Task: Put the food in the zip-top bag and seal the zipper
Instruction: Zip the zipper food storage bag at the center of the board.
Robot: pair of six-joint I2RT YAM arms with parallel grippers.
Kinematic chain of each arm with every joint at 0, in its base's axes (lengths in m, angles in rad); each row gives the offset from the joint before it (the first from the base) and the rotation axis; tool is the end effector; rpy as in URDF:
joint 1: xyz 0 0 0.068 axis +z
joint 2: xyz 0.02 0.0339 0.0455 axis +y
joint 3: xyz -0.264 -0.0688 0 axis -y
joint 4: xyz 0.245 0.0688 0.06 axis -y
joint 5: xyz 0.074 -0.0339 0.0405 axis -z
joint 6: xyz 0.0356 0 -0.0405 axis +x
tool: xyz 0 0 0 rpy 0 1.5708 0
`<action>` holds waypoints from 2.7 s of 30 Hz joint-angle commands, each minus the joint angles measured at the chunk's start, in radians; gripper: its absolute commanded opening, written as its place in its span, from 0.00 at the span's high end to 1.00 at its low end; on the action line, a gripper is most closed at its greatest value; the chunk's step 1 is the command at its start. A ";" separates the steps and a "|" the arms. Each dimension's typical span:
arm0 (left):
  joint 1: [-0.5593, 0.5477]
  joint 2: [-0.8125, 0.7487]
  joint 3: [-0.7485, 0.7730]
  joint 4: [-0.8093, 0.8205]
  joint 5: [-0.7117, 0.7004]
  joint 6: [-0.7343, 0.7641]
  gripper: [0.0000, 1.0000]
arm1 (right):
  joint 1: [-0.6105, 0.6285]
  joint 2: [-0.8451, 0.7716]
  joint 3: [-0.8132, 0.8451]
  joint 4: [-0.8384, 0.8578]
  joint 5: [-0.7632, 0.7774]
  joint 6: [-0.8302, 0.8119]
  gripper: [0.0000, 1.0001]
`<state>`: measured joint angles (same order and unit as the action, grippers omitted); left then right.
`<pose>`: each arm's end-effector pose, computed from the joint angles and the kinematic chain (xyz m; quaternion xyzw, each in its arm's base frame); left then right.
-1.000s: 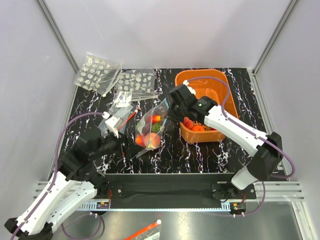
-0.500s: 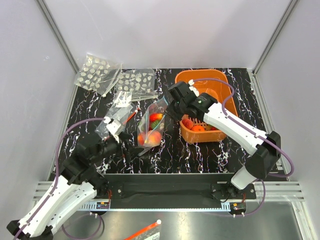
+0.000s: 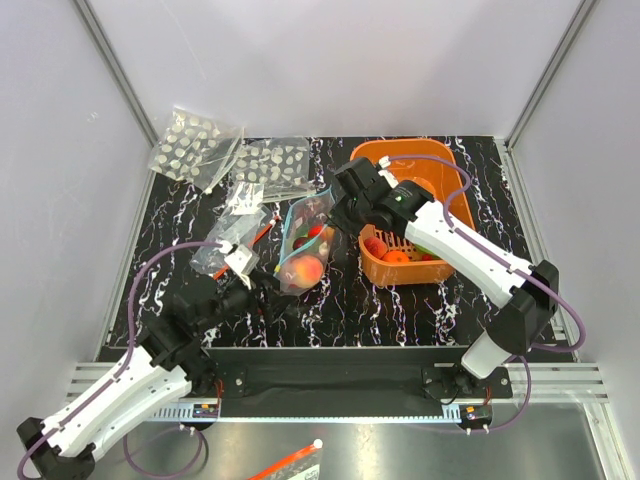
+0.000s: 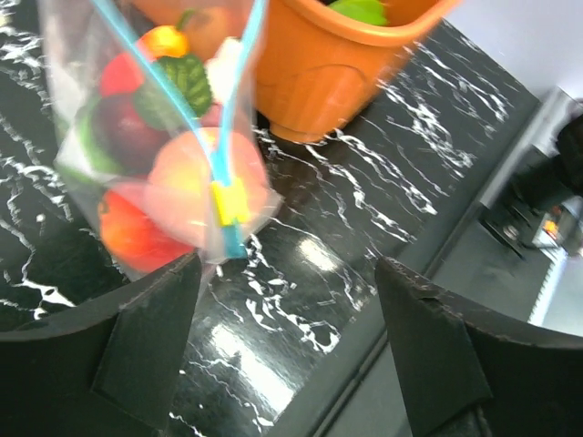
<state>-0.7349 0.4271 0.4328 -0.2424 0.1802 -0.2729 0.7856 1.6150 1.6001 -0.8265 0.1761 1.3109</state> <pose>0.0924 -0.0921 0.2587 0.2333 0.7489 -0.3594 0.5054 0.2520 0.2433 0.3523 0.2719 0.8906 0.2669 0.2485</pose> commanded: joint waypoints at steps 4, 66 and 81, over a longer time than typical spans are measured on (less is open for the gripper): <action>-0.011 -0.033 -0.092 0.215 -0.177 -0.025 0.29 | 0.007 -0.013 0.005 0.047 0.039 0.024 1.00; -0.012 0.018 -0.092 0.443 -0.243 0.184 1.00 | 0.056 -0.170 0.027 0.012 -0.026 -0.630 0.24; -0.011 0.081 -0.098 0.470 -0.203 0.210 1.00 | 0.293 0.101 0.285 -0.141 0.031 -0.068 0.41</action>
<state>-0.7452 0.4938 0.2920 0.1593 -0.0338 -0.0975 1.0470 1.7004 1.8091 -0.9375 0.1738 1.1324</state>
